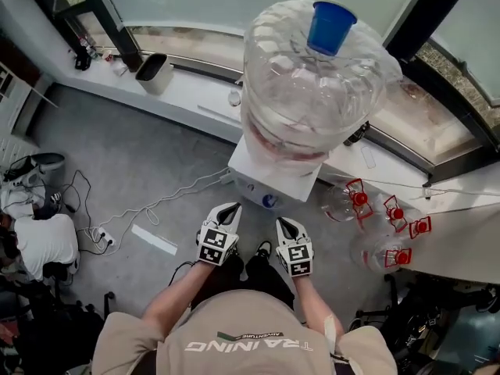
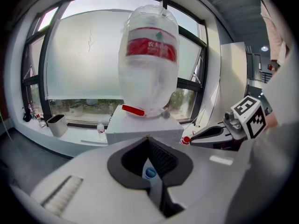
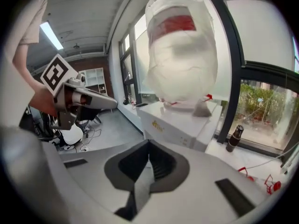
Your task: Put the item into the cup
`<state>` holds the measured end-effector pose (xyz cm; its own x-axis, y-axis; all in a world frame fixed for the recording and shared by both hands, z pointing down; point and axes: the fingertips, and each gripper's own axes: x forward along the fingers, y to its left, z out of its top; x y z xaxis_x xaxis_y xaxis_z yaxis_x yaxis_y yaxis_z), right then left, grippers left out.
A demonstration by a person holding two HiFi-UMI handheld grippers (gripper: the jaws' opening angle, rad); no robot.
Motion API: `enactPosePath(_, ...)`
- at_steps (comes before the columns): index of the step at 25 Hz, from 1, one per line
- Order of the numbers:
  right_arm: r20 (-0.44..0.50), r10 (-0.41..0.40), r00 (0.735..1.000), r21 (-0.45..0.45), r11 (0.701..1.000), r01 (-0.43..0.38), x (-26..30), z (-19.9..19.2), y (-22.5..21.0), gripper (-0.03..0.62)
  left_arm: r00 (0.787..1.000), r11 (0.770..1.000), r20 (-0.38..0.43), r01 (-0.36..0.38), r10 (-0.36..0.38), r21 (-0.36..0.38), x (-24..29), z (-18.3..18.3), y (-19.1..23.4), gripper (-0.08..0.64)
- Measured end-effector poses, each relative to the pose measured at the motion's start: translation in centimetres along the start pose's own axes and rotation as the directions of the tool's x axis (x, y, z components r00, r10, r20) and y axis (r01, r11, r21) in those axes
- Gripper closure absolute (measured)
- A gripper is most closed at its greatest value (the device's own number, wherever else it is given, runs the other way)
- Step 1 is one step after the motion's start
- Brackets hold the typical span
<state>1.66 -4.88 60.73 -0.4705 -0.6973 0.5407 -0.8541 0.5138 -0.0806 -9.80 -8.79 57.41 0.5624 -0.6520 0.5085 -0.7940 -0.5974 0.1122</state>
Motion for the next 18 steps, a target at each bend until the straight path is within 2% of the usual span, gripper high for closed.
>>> enactPosePath(5,0.068,0.001,0.998,-0.01,1.0,0.0,-2.5,5.2,-0.1,0.581,0.998,1.0,0.058,-0.005,0.006,-0.015,-2.1,3.7,-0.5,0.552)
enactPosePath(9,0.135,0.006,0.991,-0.052,0.999,0.001,-4.3,9.5,-0.1,0.581,0.994,1.0,0.108,-0.019,0.017,0.017,-3.8,7.0,-0.5,0.552)
enactPosePath(18,0.312,0.003,0.95,-0.056,0.998,0.016,-9.1,18.5,-0.2,0.581,0.968,0.997,0.249,-0.055,0.041,0.051,-6.6,14.2,0.4,0.552)
